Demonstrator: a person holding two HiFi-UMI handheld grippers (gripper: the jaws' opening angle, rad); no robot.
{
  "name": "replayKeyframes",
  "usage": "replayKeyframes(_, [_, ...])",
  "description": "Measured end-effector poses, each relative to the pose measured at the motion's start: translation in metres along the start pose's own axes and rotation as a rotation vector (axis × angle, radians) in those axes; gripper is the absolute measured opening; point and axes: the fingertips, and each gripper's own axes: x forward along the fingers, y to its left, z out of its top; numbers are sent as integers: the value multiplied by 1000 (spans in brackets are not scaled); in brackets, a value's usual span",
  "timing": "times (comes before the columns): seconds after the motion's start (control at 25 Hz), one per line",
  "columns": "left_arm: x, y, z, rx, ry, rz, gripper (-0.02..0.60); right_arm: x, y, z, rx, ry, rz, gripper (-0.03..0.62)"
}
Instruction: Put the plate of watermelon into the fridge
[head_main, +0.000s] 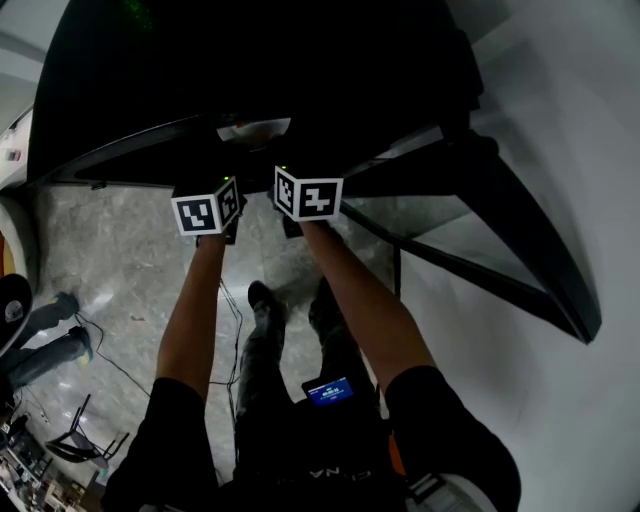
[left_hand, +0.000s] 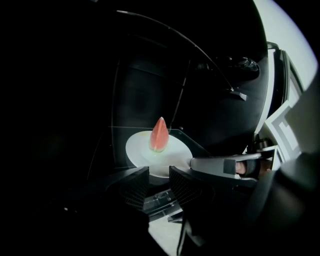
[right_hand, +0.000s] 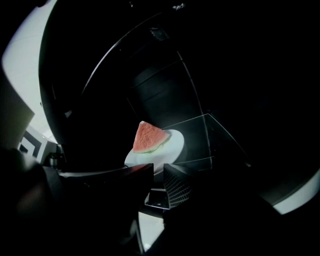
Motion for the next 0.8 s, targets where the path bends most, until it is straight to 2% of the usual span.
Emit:
replayKeyframes(0.28, [12, 4, 9, 42, 2, 0, 130, 11, -5, 13, -42, 10, -41, 69])
replayKeyframes(0.64, [16, 3, 13, 94, 15, -22, 130, 13, -5, 17, -153, 44, -49, 69])
replayKeyframes(0.72, [8, -1, 17, 99, -17, -36, 125, 7, 0, 21, -174, 33, -45, 69])
replayKeyframes(0.8, [-6, -8, 26, 99, -76, -60, 88, -2, 7, 25, -176, 24, -29, 69])
